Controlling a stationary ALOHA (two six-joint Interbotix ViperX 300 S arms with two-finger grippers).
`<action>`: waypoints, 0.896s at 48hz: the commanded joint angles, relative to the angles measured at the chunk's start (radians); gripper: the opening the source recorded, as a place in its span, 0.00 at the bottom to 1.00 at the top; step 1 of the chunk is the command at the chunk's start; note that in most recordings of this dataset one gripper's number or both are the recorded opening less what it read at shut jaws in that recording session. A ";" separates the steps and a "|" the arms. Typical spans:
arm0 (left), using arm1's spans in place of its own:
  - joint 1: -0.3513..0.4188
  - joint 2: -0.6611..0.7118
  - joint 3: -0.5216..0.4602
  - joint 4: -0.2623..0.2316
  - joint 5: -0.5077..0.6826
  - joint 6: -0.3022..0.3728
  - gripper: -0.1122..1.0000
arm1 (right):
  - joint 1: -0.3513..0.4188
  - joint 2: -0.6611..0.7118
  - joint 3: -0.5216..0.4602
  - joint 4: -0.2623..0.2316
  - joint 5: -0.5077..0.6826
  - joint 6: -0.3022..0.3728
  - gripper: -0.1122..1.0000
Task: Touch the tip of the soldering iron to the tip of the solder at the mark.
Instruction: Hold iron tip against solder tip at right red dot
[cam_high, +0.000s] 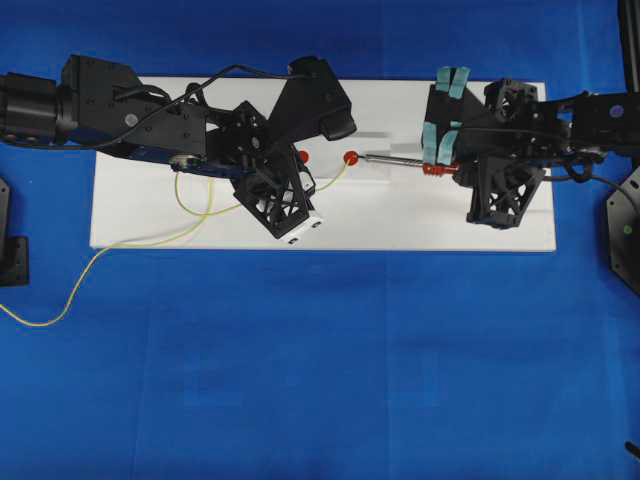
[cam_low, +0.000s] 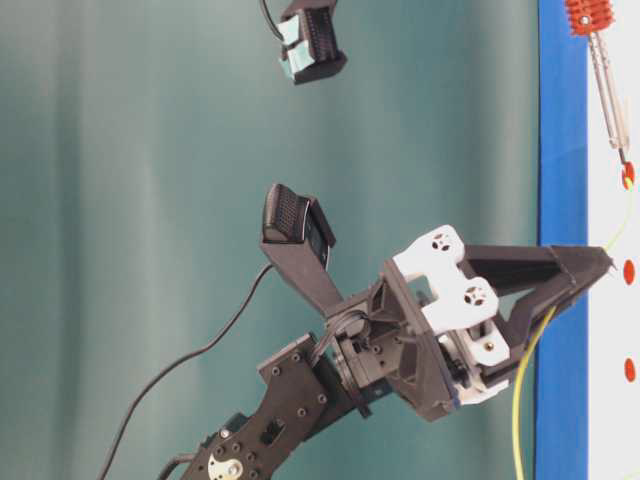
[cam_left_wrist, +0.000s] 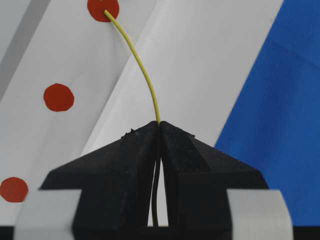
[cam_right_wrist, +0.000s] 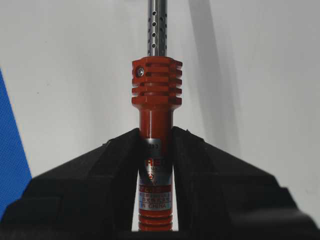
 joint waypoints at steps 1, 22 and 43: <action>0.003 -0.017 -0.025 0.000 -0.003 0.002 0.12 | 0.003 -0.003 -0.026 0.003 -0.006 -0.002 0.16; 0.003 -0.017 -0.025 -0.002 -0.006 0.002 0.12 | 0.005 0.000 -0.028 0.003 -0.008 -0.002 0.16; 0.003 -0.014 -0.034 -0.002 -0.009 0.003 0.12 | 0.003 0.000 -0.029 0.003 -0.009 0.000 0.16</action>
